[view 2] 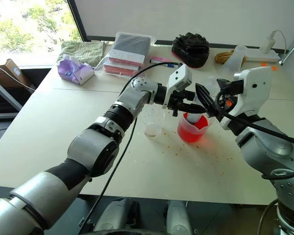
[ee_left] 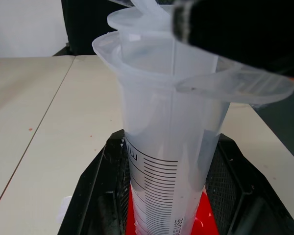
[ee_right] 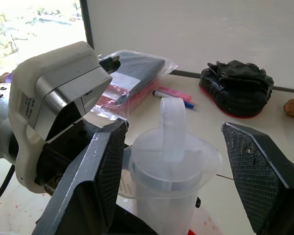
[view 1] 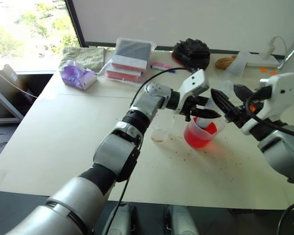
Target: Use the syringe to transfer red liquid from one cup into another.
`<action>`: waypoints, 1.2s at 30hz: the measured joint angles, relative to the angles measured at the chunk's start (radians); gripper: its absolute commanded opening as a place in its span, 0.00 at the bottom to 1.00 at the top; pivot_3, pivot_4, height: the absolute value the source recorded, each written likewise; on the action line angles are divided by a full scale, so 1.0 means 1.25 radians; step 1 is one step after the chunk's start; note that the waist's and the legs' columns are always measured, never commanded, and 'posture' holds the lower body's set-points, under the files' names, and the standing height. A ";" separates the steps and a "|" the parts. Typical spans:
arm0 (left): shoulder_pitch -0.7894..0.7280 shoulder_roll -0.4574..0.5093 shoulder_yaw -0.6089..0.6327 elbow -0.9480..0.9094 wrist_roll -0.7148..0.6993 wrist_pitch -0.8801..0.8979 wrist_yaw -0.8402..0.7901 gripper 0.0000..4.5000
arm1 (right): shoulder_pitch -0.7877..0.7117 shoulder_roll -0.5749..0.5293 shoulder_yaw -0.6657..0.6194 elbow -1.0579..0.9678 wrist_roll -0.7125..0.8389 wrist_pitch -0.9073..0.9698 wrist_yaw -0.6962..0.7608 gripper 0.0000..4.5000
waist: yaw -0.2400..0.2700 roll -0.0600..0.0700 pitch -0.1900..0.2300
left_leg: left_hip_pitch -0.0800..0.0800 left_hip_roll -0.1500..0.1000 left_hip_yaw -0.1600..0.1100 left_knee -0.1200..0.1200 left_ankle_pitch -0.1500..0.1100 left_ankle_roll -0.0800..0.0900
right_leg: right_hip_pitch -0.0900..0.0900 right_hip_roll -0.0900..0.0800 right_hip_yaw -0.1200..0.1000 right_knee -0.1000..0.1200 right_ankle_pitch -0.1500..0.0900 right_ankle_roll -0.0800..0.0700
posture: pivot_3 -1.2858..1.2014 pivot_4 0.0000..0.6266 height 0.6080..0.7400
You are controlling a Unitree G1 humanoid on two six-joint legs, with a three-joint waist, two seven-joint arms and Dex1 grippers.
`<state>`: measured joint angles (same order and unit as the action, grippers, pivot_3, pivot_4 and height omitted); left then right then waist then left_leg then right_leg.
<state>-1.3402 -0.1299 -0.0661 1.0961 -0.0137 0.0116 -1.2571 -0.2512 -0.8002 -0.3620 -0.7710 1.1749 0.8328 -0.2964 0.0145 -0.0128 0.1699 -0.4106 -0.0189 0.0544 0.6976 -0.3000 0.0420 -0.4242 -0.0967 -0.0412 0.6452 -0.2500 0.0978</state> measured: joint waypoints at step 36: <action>0.040 -0.004 -0.021 -0.024 -0.016 -0.003 0.016 0.35 | -0.081 -0.015 0.031 0.068 0.132 0.016 -0.070 0.03 | -0.001 0.000 0.000 | 0.000 0.001 0.000 0.000 0.000 0.000 | 0.000 -0.001 0.000 -0.001 0.000 0.000 | 0.52 0.24 1.00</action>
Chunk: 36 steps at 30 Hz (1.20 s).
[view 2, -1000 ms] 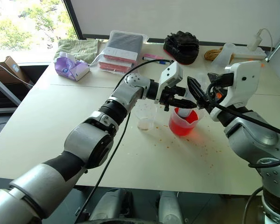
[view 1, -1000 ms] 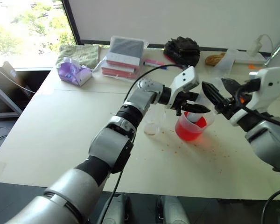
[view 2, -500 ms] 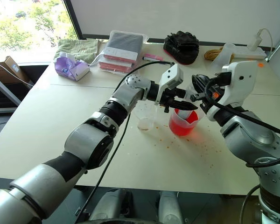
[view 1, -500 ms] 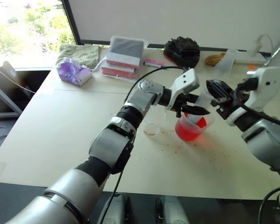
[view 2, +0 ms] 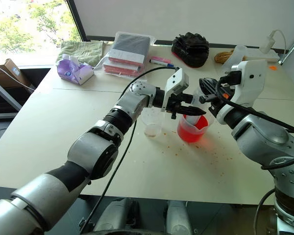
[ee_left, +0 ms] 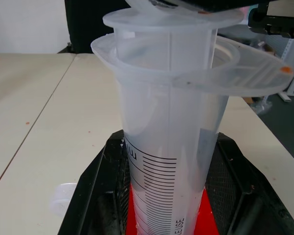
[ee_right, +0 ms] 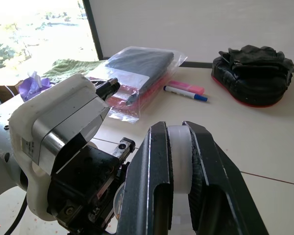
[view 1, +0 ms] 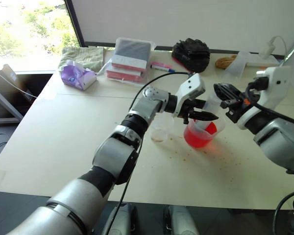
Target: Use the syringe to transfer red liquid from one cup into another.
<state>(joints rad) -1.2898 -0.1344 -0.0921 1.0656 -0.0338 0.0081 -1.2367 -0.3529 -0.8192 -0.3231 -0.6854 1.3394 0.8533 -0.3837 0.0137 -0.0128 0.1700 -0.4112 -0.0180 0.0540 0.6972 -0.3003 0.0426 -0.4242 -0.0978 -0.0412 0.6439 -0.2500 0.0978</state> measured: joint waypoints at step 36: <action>0.040 0.003 -0.001 -0.055 -0.018 0.009 0.003 0.35 | -0.074 -0.101 -0.001 0.043 0.087 0.004 0.004 0.03 | 0.000 0.000 0.000 | -0.001 0.001 0.000 0.000 0.000 0.000 | 0.000 0.000 0.000 -0.002 0.000 0.000 | 0.52 0.24 1.00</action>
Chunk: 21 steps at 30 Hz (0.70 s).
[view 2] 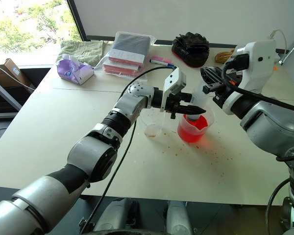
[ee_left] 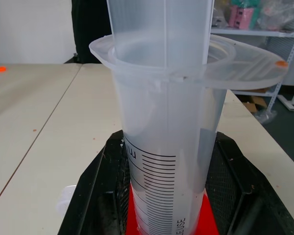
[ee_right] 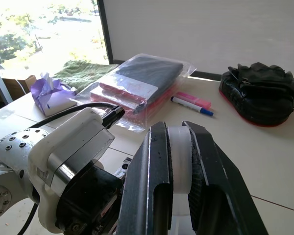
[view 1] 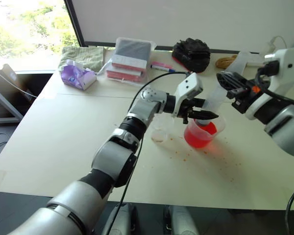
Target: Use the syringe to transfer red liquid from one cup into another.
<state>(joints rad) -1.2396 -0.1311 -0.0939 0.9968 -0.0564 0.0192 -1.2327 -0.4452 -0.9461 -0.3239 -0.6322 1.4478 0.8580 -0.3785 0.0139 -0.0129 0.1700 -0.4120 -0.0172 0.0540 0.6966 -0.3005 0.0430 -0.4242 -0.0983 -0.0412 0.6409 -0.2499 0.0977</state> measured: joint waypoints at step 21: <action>0.008 -0.011 -0.035 -0.015 0.002 0.013 -0.020 0.35 | -0.002 -0.014 -0.075 -0.001 0.005 -0.039 0.015 0.73 | 0.001 0.000 0.000 | -0.003 0.000 -0.001 -0.001 -0.001 0.001 | 0.000 0.000 -0.001 -0.006 0.001 0.001 | 0.52 0.24 1.00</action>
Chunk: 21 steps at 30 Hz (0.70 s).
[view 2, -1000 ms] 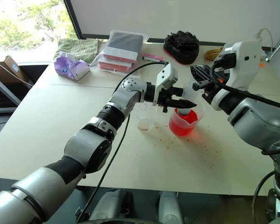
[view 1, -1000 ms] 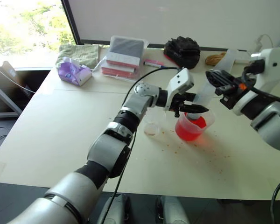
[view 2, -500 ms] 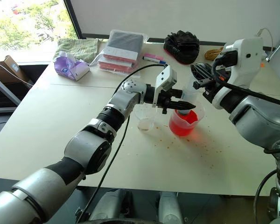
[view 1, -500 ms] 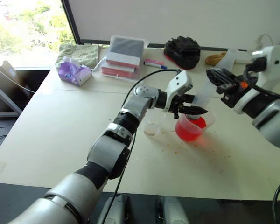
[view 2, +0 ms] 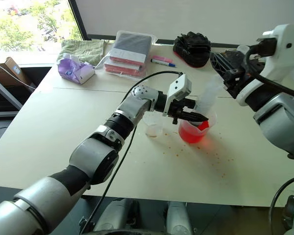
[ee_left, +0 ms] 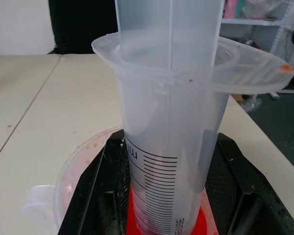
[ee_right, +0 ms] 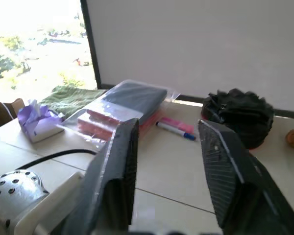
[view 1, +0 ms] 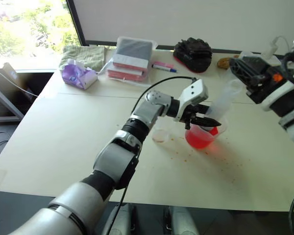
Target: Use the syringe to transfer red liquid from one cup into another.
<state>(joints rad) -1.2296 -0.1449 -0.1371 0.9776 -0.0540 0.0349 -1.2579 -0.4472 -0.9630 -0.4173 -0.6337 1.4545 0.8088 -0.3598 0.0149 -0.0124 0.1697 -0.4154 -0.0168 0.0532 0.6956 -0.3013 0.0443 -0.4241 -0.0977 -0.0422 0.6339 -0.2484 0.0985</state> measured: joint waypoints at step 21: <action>-0.059 0.008 0.043 -0.024 -0.066 0.038 0.033 0.35 | 0.062 -0.016 -0.099 -0.007 0.082 -0.067 0.039 0.83 | 0.000 0.000 0.000 | -0.001 0.000 0.000 0.000 0.000 0.000 | 0.000 0.000 0.000 -0.001 0.000 0.000 | 0.52 0.24 1.00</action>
<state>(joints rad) -1.3035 -0.1346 -0.0830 0.9473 -0.1364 0.0818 -1.2171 -0.3699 -0.9828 -0.5405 -0.6420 1.5570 0.7253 -0.3110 0.0147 -0.0123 0.1697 -0.4161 -0.0163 0.0533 0.6956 -0.3015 0.0446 -0.4241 -0.0974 -0.0423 0.6329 -0.2481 0.0987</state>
